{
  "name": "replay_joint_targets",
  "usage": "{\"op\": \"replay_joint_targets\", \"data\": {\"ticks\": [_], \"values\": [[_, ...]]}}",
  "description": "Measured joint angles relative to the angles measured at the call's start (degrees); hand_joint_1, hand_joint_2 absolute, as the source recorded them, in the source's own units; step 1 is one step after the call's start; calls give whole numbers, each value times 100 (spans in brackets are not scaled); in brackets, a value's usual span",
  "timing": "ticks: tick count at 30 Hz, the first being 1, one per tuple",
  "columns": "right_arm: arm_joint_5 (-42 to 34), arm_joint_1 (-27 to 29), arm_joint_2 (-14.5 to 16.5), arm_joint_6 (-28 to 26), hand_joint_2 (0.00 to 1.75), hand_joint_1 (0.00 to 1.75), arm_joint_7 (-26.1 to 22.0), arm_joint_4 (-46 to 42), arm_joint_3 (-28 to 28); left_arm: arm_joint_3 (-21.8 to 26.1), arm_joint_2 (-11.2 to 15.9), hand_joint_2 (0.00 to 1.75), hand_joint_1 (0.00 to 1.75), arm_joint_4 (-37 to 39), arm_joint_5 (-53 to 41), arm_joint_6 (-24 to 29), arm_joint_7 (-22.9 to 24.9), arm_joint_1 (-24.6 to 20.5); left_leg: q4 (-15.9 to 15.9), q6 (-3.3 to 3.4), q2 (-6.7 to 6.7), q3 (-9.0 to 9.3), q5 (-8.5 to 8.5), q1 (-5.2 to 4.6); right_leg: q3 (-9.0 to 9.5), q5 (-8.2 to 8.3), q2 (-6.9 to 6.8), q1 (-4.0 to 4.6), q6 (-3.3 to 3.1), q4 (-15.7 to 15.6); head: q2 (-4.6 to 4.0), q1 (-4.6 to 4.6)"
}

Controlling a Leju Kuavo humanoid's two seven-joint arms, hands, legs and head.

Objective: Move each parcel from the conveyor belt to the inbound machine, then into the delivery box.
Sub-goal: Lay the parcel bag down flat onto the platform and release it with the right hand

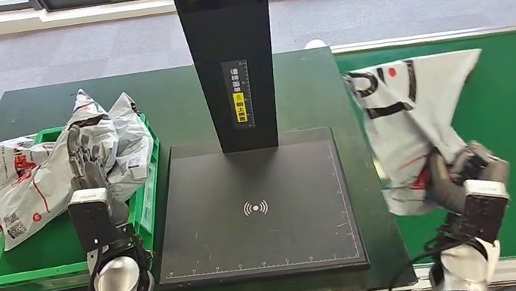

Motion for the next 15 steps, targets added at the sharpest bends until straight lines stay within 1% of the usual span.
{"op": "replay_joint_targets", "data": {"ticks": [2,4,6,8,11,15], "values": [[-230,-368,103,411,175,175,-131,676,491,-131,-24,0,0,251,81,1,-54,-218,0,-2,-1,-5,15,1,-6,10,0,1,-4,3,0,0],[-378,-676,199,703,175,175,-106,1318,1066,-234,-50,0,0,471,174,7,-90,-394,0,-6,-5,-7,22,2,-9,14,-3,3,-7,5,0,0],[-543,-875,248,867,175,175,-46,1834,1621,-297,-65,0,0,632,274,14,-135,-503,0,-8,-12,-7,24,2,-9,14,-8,3,-7,6,0,0],[-677,-979,270,907,175,175,-39,2201,2069,-335,-68,0,0,736,344,15,-172,-554,0,-9,-20,-9,25,3,-11,13,-13,3,-8,7,0,0],[-775,-1061,286,910,175,175,-45,2512,2443,-360,-67,0,0,824,370,14,-187,-581,0,-9,-24,-16,23,3,-14,10,-15,3,-10,7,0,1],[-853,-1111,300,1055,175,175,101,2718,2666,-370,-66,0,0,889,478,24,-262,-593,0,-7,-23,-23,20,1,-19,9,-14,1,-9,2,0,1]]}}
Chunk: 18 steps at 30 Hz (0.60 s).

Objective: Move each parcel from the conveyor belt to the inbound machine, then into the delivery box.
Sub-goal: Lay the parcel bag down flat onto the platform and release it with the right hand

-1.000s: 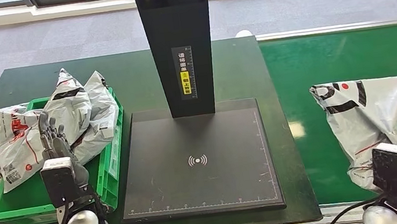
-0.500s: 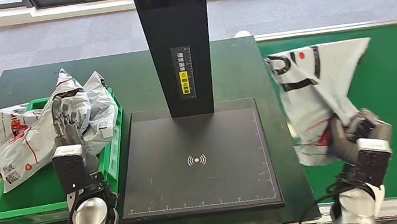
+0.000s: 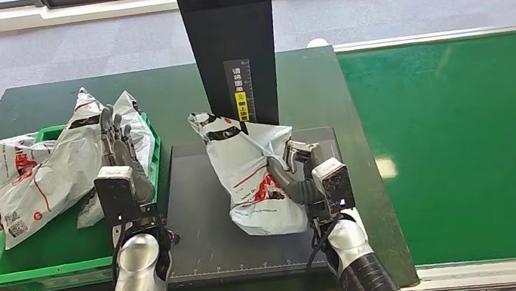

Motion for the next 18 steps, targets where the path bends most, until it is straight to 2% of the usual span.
{"op": "replay_joint_targets", "data": {"ticks": [6,7,10,11,15,18], "values": [[446,-134,9,245,175,175,779,441,328,6,-1,0,0,-87,579,-9,-307,36,0,1,3,-3,-1,0,-3,0,1,1,0,-1,0,0],[563,-180,10,292,175,137,905,561,401,7,-1,0,0,-153,613,-6,-300,61,0,1,3,-3,-1,0,-4,0,2,1,0,-1,0,0],[907,-330,10,410,175,6,1163,906,601,6,0,0,0,-363,656,13,-206,158,0,1,3,-3,-1,0,-5,0,1,1,0,1,0,0],[1043,-373,9,369,175,0,1242,997,654,7,0,0,0,-431,664,17,-177,196,0,1,3,-3,-1,0,-5,0,1,1,0,1,0,0],[1647,-428,-11,-280,175,0,1597,1112,739,17,1,0,0,-703,656,32,-121,380,0,1,3,-3,-1,0,-7,0,1,1,0,0,0,0],[2021,-320,-93,-695,175,0,1768,874,740,25,5,0,0,-866,616,-45,-105,524,1,2,3,-4,-2,-1,-8,0,1,0,0,-3,0,0]]}}
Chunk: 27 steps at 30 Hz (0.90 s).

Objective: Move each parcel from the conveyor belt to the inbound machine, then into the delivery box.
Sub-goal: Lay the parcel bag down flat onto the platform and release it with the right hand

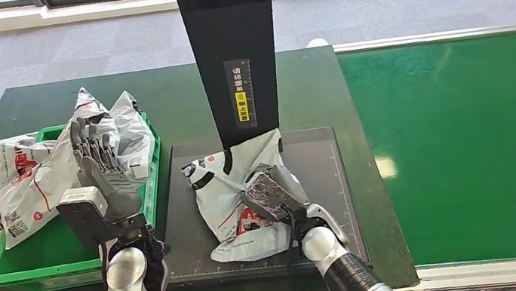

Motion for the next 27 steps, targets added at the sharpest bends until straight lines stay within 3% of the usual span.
{"op": "replay_joint_targets", "data": {"ticks": [16,27], "values": [[49,690,-253,-116,175,0,-351,-1867,-54,-4,12,0,0,-293,-23,-1212,159,226,0,0,8,-2,-3,0,-9,0,7,0,0,-1,0,0],[241,889,-288,-67,175,0,-232,-2579,-147,-384,5,0,0,-129,-1427,-597,352,103,1,0,10,-2,-3,-1,-8,4,8,-1,2,-2,0,0]]}}
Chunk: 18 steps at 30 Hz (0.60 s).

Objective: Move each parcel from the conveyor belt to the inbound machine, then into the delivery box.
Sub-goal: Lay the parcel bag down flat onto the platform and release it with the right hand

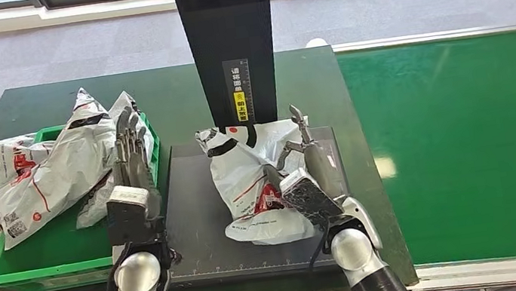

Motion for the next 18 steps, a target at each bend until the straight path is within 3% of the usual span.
{"op": "replay_joint_targets", "data": {"ticks": [4,8,18], "values": [[300,-10,0,-113,175,0,160,-14,-62,-204,44,0,0,116,-384,-142,102,-10,0,0,1,-1,0,0,-1,1,3,0,0,0,0,0],[607,-48,0,-193,175,0,330,25,-170,-380,135,175,0,145,-925,-468,33,15,0,0,0,-2,0,0,-1,1,3,0,0,1,0,0],[1264,-149,0,-289,175,0,583,204,-249,-646,246,175,0,145,-1925,-479,126,110,0,0,0,-5,0,0,-1,0,2,0,1,1,0,0]]}}
